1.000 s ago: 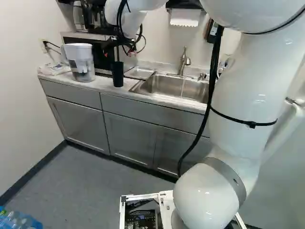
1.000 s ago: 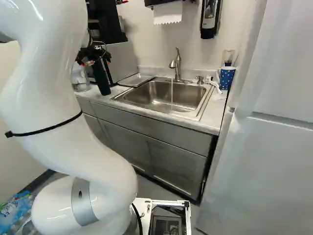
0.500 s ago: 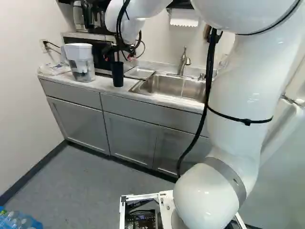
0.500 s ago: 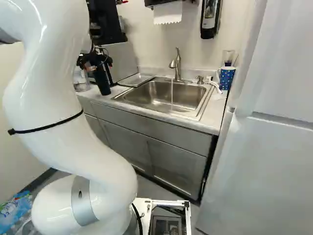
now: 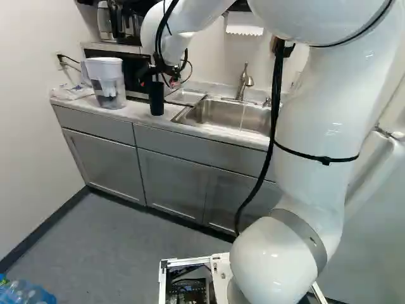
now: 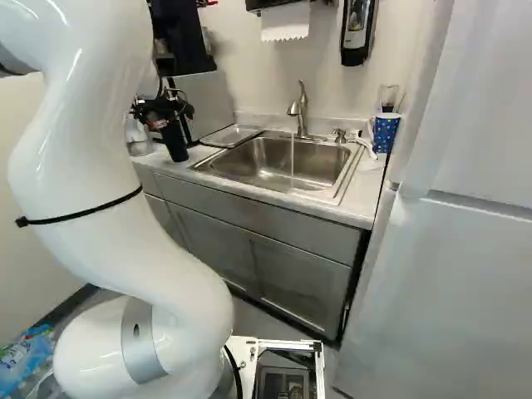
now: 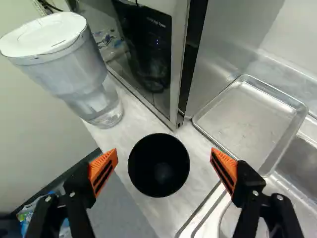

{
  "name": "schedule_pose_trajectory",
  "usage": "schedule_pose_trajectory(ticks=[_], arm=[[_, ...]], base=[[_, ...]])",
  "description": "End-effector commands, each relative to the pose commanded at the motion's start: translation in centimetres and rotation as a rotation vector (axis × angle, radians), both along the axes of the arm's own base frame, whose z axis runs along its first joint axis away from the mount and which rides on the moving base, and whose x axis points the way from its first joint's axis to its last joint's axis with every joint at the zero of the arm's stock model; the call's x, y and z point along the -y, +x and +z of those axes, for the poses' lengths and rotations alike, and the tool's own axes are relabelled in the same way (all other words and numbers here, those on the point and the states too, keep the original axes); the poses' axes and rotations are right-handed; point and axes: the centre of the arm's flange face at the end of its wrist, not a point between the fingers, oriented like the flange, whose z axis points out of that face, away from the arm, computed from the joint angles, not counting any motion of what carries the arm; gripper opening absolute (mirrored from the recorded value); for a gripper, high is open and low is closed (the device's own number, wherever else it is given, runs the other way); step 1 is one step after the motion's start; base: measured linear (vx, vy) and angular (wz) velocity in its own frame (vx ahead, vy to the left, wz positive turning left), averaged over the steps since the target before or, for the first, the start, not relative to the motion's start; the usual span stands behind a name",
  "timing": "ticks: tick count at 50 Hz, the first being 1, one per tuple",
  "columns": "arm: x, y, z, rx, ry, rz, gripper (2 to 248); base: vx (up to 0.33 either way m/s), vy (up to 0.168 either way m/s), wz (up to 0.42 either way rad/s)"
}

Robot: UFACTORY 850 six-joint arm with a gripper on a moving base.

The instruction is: Rinse the cup and place it in the tray

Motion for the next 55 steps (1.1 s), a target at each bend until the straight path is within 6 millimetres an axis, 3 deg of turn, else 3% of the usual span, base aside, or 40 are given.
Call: schedule_pose_trajectory(ticks=[30, 55], arm=[[-0.4, -1.0, -2.8, 0.025, 0.010, 0.010, 247], [0.4, -2.1, -5.0, 0.051, 0.020, 0.004, 247]], base=[[0.000, 0.000, 0.000], [0.000, 0.000, 0.000]])
